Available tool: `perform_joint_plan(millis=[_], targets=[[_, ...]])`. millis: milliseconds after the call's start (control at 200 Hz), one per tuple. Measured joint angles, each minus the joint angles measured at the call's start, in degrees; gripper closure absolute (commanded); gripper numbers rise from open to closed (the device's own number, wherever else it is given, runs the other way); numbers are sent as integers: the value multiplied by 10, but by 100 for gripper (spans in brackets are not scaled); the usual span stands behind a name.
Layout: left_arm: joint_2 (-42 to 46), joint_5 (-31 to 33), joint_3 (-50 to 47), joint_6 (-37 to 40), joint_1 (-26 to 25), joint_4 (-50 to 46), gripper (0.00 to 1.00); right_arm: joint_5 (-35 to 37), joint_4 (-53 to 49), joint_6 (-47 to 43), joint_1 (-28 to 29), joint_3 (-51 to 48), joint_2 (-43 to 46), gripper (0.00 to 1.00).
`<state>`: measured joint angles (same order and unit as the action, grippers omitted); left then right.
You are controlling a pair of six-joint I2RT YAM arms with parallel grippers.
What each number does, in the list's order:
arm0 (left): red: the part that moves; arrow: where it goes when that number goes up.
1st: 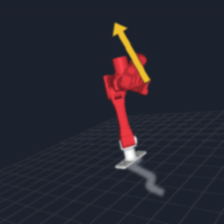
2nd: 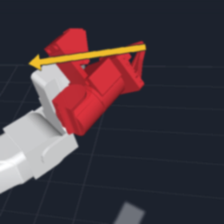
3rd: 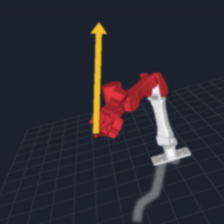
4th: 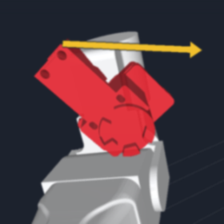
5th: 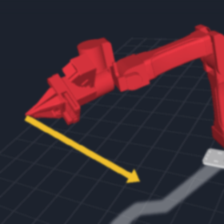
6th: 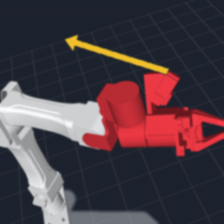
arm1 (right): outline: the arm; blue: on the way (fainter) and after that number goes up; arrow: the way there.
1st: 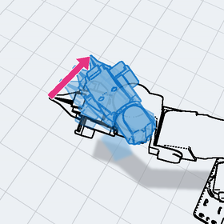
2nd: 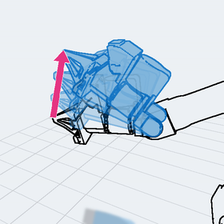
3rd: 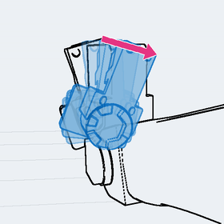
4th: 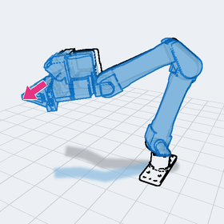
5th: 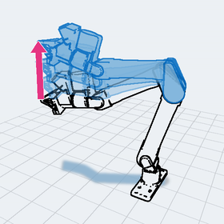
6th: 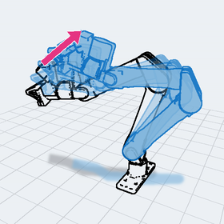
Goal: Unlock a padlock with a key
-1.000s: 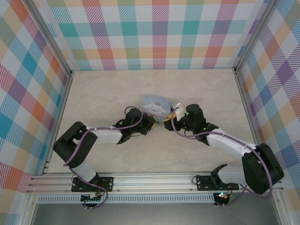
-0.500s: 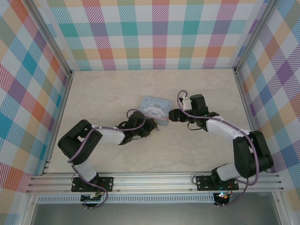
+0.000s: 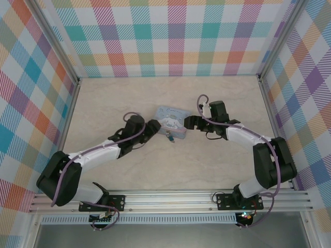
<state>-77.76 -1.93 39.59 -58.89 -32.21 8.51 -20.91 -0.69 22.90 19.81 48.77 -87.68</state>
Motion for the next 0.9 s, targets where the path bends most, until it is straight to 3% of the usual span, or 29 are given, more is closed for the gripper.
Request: perform_joint_plan(millis=[145,270,560,900], targets=[[-20,-17,31,47,89,-36,15,-12,2,10,-2,22,-28,9],[-96,-53,104,82,125,-43,11,-21,7,26,-3,39,-55,9],[-266,-152,207,109,116,-37,7,-44,19,54,-3,69,-102,11],[-262,-186,203,121,87,-39,8,-80,19,47,-3,124,-151,14]])
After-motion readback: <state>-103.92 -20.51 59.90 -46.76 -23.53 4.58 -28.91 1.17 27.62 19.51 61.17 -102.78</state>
